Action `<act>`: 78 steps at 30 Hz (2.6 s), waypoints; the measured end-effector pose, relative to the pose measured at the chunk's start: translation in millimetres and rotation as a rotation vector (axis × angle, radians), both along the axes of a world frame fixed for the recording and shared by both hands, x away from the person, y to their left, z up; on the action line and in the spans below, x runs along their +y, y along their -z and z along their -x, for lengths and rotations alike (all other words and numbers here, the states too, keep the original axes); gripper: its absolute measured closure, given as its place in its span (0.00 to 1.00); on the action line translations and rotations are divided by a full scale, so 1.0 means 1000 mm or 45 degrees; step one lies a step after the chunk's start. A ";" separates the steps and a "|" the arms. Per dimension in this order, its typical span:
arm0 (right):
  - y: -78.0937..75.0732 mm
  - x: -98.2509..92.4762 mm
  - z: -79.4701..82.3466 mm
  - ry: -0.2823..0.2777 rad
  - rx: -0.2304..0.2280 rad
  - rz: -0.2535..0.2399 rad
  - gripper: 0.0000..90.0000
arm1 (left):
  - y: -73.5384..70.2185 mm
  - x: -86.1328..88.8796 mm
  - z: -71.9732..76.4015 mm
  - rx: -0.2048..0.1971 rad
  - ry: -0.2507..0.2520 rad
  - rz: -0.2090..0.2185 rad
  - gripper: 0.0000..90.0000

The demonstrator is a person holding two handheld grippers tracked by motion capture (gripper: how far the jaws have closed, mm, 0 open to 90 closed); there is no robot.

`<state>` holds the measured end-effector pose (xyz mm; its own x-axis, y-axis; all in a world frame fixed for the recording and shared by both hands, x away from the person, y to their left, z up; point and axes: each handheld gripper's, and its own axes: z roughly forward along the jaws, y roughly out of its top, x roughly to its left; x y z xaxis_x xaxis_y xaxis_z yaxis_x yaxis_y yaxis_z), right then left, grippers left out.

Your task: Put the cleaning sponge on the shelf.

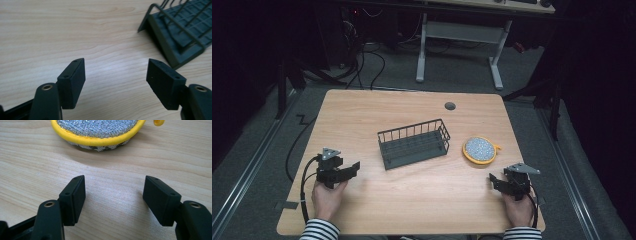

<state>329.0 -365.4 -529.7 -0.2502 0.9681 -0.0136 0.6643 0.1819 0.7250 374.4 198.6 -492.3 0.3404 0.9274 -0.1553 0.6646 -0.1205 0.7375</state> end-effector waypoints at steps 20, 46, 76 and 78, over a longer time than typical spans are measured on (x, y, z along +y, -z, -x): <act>0.000 0.000 0.000 -0.001 0.000 0.001 0.38 | -0.057 -0.031 -0.024 -0.046 0.084 0.066 0.38; 0.000 0.000 0.000 -0.003 0.001 0.000 0.38 | -0.051 -0.085 -0.068 0.029 0.167 -0.146 0.50; 0.000 0.000 0.001 -0.004 0.001 0.001 0.38 | -0.048 -0.093 -0.044 -0.029 0.201 -0.134 0.64; 0.000 0.000 0.001 -0.003 0.001 0.001 0.38 | -0.049 -0.095 -0.039 -0.035 0.216 -0.133 0.64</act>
<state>328.5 -365.3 -529.7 -0.2523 0.9675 -0.0138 0.6645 0.1836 0.7244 413.8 103.2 -443.7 0.4958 0.8670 -0.0499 0.6079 -0.3054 0.7329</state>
